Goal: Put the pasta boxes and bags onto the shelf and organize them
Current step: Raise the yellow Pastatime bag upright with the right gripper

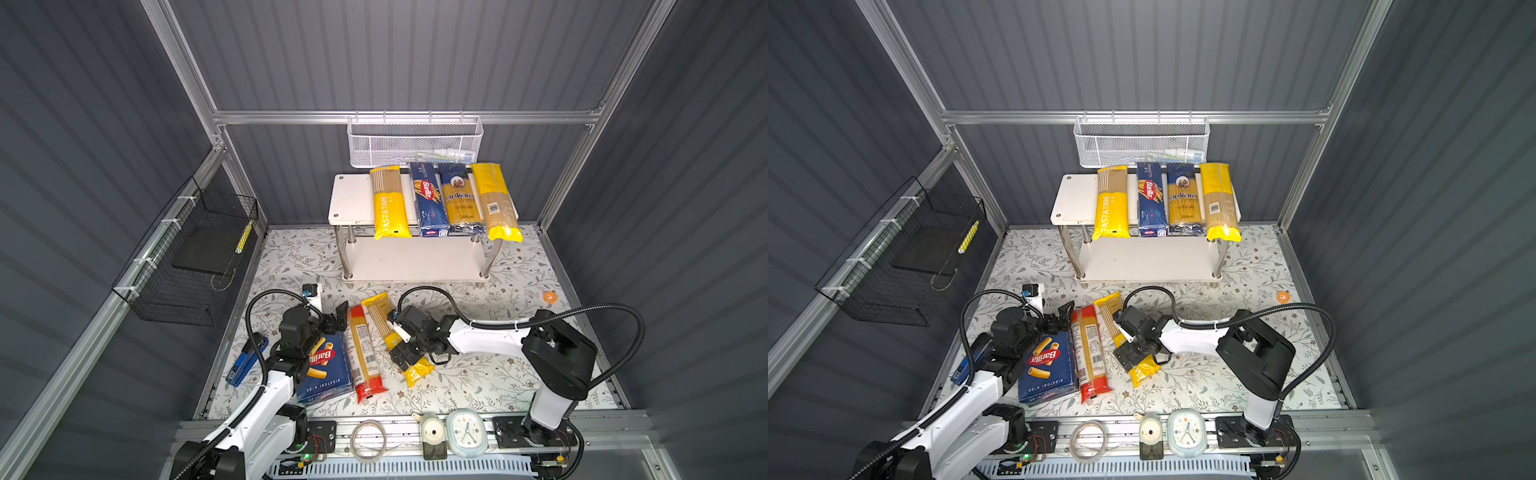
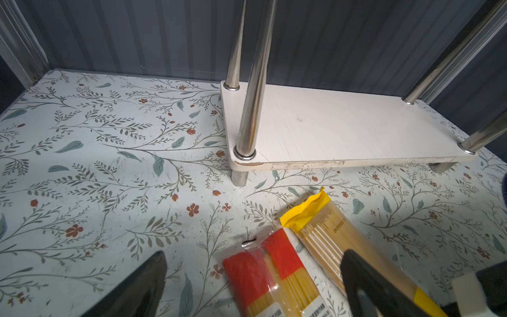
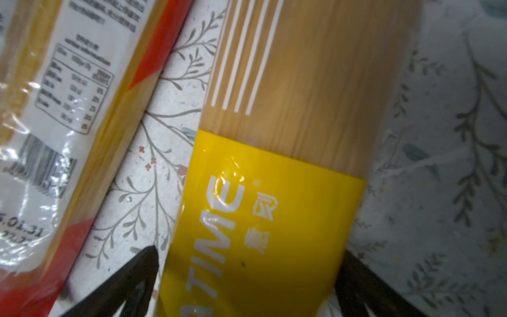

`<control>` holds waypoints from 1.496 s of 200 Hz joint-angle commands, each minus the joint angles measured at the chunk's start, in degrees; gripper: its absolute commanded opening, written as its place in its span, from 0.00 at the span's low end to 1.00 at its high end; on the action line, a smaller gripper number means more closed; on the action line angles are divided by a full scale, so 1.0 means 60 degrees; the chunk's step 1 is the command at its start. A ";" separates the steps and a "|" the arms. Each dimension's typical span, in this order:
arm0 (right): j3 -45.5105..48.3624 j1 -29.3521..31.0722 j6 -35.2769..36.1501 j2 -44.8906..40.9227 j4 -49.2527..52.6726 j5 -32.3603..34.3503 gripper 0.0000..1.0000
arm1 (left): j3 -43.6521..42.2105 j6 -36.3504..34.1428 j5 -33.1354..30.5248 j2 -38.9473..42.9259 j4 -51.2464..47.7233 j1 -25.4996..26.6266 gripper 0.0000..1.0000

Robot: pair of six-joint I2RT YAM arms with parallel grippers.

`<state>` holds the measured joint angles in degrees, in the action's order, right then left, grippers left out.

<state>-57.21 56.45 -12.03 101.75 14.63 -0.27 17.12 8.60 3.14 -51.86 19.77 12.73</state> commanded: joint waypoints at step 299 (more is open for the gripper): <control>0.0795 0.0055 -0.1536 -0.0133 -0.1286 0.1629 0.51 | -0.0141 -0.0071 -0.0010 0.0224 0.0202 0.0059 1.00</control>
<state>-54.92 57.04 -20.05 102.06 7.22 7.92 16.71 8.60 2.96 -51.09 19.77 12.73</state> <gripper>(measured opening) 0.532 0.996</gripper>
